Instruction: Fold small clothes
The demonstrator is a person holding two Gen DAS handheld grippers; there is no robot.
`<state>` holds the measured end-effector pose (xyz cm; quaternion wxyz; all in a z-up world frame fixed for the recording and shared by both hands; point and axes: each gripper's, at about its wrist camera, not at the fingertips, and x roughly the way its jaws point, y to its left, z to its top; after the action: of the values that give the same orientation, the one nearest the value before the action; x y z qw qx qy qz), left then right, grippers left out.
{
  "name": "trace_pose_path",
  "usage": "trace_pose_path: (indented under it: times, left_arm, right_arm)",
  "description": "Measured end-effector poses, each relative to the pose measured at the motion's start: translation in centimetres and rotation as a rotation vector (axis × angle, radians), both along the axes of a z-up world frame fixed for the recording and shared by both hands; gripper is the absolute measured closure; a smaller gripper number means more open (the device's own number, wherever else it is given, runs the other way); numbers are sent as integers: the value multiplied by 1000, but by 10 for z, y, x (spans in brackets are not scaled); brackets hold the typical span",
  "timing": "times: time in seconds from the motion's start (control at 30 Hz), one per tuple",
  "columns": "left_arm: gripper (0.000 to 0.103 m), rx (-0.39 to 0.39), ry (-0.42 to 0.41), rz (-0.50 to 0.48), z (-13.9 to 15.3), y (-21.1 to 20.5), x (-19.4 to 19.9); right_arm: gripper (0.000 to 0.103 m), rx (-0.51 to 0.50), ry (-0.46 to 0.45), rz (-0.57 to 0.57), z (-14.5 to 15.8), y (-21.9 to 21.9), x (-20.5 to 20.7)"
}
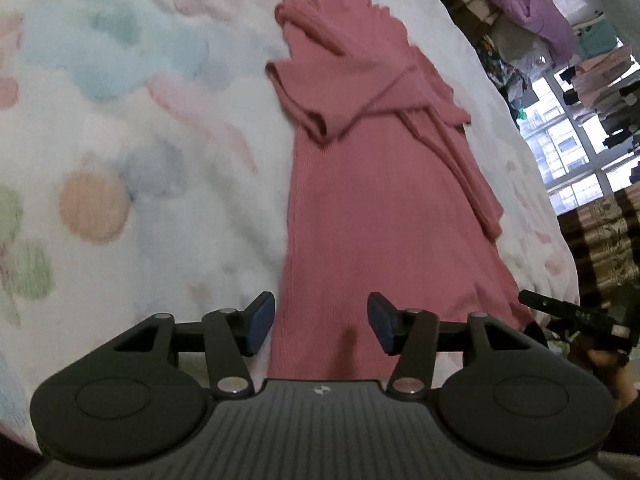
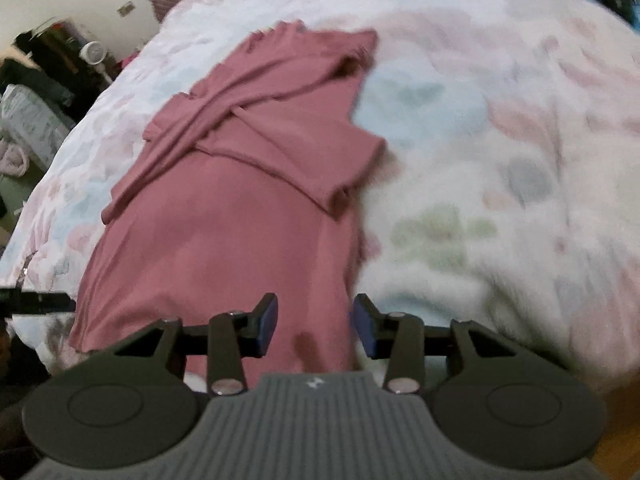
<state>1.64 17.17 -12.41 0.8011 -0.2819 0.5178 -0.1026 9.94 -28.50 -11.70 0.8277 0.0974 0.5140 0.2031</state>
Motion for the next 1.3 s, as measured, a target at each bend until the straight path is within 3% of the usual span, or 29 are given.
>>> trace_pose_path:
  times: [0.13,0.2,0.3,0.5,0.53,0.57,0.6,0.67,0.73,0.77,0.8,0.9,1.13,1.3]
  left_arm:
    - [41,-32,45,-24,-10,-10,-3]
    - [41,-9,84,-54,-15,-16,-2]
    - [42,44,83,-65,-16,-20,-4]
    - [44,15,76,-52,-22,-18,-6]
    - [50,8,81,-53,-24,-15,-7]
    - [72,15,86,-54,-24,-15,-6]
    - [84,44,95,-64,-23,-15,-6]
    - [86,77,101,-96,-17,-14,-5]
    - [83,120,99,-101,-7,-10,-4]
    - [71,155,96,-92,-1,-6,-3]
    - [59,179,89,-76,5,-2,-3]
    - [40,199,37,-8,22,15,2]
    - [37,244,-56,27,53,34,42]
    - [33,263,-145,66,72,36,97]
  right_arm:
    - [64,13,64,-26,-8,-8,-5]
    - [64,28,84,-22,-8,-9,-6]
    - [64,38,85,2,-5,-7,-9]
    - [65,41,86,-4,-7,-7,-9]
    - [72,32,87,3,-7,-7,-9]
    - [79,22,84,10,-7,-6,-9]
    - [81,16,83,16,-7,-6,-10]
    - [83,20,86,20,-7,-8,-10]
    - [80,-1,65,35,-4,-9,-9]
    - [67,-18,48,37,0,-10,-8]
    - [63,-26,36,36,5,-11,-6]
    - [61,-40,-13,28,23,-14,7]
    - [59,-74,-136,19,59,2,63]
    - [57,-73,-199,45,68,26,113]
